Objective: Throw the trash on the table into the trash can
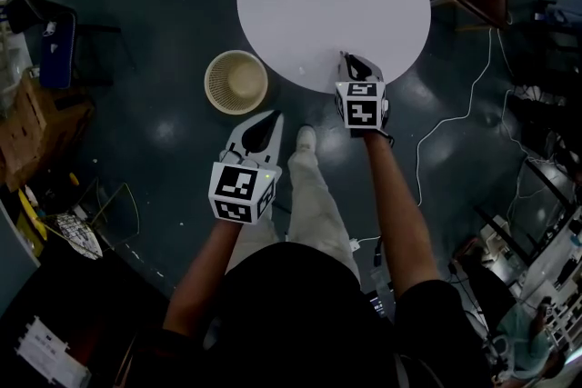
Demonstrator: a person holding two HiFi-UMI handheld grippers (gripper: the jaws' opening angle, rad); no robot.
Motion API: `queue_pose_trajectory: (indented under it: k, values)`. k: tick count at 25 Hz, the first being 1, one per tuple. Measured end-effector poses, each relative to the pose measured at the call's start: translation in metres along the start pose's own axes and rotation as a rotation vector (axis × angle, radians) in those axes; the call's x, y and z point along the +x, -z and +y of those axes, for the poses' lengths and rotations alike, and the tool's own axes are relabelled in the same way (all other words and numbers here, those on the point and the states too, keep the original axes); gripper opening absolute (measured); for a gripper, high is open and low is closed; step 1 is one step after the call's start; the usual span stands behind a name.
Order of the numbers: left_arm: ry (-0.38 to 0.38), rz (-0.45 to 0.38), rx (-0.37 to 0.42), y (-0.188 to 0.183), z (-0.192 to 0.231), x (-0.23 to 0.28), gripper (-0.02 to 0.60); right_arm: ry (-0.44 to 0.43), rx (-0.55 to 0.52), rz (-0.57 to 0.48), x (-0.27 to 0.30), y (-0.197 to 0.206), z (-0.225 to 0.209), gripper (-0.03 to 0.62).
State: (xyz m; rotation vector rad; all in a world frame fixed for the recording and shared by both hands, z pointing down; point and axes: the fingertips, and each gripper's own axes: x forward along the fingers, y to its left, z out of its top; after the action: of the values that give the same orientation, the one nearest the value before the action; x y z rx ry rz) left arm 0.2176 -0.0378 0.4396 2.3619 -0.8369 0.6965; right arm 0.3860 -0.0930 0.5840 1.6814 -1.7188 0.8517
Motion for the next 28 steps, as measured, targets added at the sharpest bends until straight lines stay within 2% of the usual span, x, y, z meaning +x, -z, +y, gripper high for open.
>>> queue_pose_trajectory:
  k: [6,11,16,21,28]
  values:
    - [-0.047,-0.043,-0.023,-0.018,0.006,-0.011,0.014,-0.025,-0.018,-0.018,-0.019,-0.007,0.005,0.041]
    - [-0.106,-0.065,-0.051,-0.017,0.009,-0.025,0.014,-0.054,-0.038,-0.027,-0.024,-0.007,0.016,0.041]
    - [-0.175,-0.084,-0.063,-0.006,0.022,-0.052,0.014,-0.086,-0.067,-0.028,-0.026,-0.001,0.042,0.041]
    - [-0.234,-0.097,-0.108,0.011,0.047,-0.075,0.014,-0.120,-0.106,-0.024,-0.027,0.002,0.074,0.041]
    - [-0.263,-0.114,-0.168,0.039,0.090,-0.105,0.014,-0.140,-0.151,-0.011,-0.019,0.008,0.130,0.041]
